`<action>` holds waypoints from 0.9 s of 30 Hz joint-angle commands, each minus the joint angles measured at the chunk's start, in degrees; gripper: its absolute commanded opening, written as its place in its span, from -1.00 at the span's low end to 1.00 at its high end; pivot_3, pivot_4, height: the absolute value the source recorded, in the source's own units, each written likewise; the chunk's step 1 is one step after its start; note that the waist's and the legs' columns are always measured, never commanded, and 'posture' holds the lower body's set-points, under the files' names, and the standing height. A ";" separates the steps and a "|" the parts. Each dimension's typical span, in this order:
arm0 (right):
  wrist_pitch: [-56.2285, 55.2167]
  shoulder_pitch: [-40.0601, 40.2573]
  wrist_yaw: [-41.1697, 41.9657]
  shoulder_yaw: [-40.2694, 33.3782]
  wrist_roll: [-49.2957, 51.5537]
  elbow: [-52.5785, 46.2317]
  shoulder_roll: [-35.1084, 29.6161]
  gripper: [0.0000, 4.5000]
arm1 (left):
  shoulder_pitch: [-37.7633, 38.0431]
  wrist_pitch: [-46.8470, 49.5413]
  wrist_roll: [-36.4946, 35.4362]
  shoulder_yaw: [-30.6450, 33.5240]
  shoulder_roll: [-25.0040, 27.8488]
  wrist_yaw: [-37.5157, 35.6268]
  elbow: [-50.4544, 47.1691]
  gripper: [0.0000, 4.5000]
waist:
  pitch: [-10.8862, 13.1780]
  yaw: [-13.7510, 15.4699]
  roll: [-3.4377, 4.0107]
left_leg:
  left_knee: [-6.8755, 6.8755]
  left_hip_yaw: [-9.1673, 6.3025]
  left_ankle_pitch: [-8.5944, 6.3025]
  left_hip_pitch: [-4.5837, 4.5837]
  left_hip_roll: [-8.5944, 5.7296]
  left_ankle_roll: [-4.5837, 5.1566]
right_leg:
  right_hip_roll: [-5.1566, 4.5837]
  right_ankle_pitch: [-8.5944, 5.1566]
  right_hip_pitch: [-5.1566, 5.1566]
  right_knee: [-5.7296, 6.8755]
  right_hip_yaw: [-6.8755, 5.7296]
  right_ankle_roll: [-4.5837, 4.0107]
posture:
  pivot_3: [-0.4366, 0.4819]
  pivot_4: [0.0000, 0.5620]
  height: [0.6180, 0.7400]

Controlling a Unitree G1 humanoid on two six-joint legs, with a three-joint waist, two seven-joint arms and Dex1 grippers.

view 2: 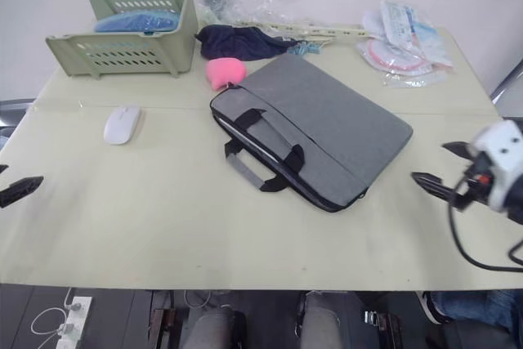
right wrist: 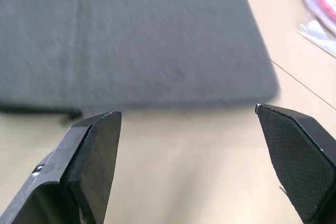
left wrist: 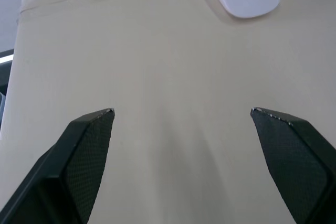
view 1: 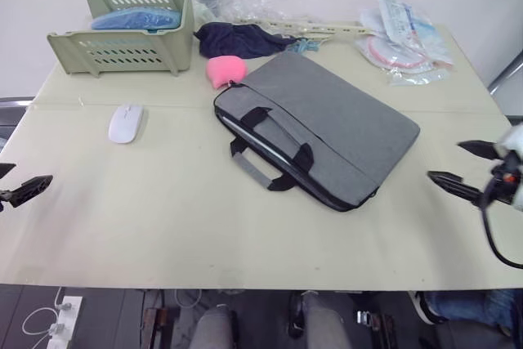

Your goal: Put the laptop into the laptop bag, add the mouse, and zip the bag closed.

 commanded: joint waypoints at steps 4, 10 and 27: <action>-10.34 3.07 6.80 -5.20 -3.31 11.09 -4.38 0.98 | -8.13 -10.94 2.76 -0.02 5.71 -9.17 16.42 1.00 | 0.00 -0.84 -0.02 | -0.16 0.29 -0.05 0.33 0.02 0.09 | 0.00 0.00 0.07 0.00 0.22 0.01 | -0.05 -0.47 1.00; -12.25 0.42 6.85 -4.05 -3.53 14.81 -5.15 0.98 | -12.62 -13.15 3.93 -1.18 5.44 -11.27 20.66 1.00 | 0.01 -1.65 -0.03 | -0.42 0.55 -0.05 0.70 0.03 0.09 | 0.03 0.00 0.13 0.05 0.40 0.00 | -0.05 -0.47 1.00; -11.50 -5.86 6.39 -0.36 -2.80 16.12 -3.84 0.98 | -9.86 -13.02 2.85 1.16 4.39 -13.04 20.14 1.00 | 0.01 -1.57 -0.02 | -0.40 0.69 -0.05 0.76 0.03 0.09 | 0.03 0.00 0.12 0.08 0.51 0.01 | -0.05 -0.47 1.00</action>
